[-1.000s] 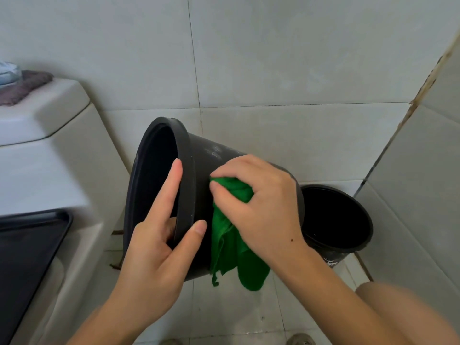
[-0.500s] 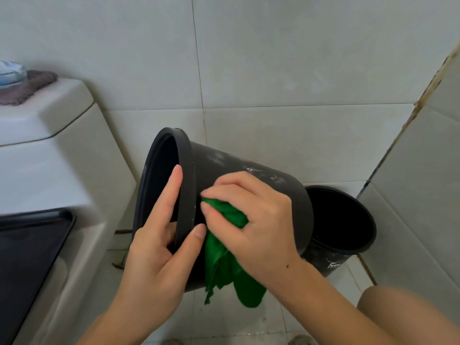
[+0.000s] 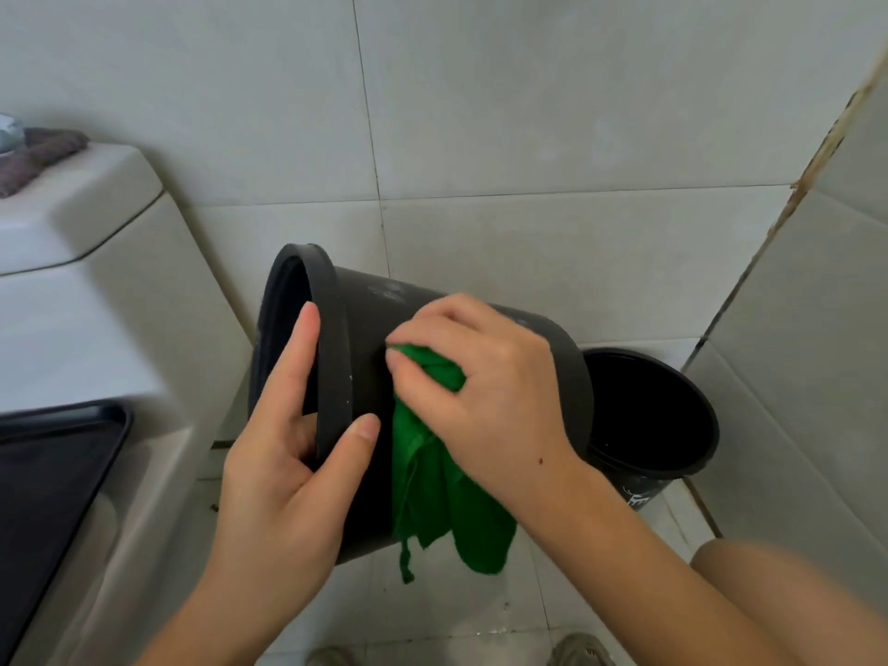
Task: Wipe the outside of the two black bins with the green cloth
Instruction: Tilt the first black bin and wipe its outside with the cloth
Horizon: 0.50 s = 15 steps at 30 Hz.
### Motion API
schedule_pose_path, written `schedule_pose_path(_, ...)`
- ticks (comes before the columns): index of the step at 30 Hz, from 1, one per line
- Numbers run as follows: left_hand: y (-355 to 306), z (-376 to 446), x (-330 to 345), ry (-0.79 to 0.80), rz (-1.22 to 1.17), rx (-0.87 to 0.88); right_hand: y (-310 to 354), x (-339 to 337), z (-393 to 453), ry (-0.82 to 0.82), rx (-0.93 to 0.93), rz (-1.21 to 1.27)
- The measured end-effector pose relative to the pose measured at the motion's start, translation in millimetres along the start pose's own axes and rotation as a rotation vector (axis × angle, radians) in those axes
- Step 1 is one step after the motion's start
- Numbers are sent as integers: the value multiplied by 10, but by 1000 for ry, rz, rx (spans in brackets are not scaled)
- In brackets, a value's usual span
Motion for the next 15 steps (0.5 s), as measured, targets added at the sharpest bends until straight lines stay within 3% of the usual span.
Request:
schedule_pose_path(3,-69,4,7,0,39,18,-10,-16,24,-41,18,-22)
schedule_pose_path(10,-112,3,-118,-63,-31,-20,161,95,-210,30,-313,-94)
schedule_pose_path(12,-106,1,-132,-72,-7,-31,43,48,-234,-24,-275,-126)
schedule_pose_path(15,-128,-1,-239,-81,7,-6,-351,-151,-215,-142,-36,-87)
Point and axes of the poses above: each hand's wrist, its own z-axis towards the middle knuckle, its own x-axis out of the palm, y = z × x, the point moved 5 cm from there along z, towards the middle knuckle, and after that the axes turned 10 degrees about y, right-handed, at the moved point
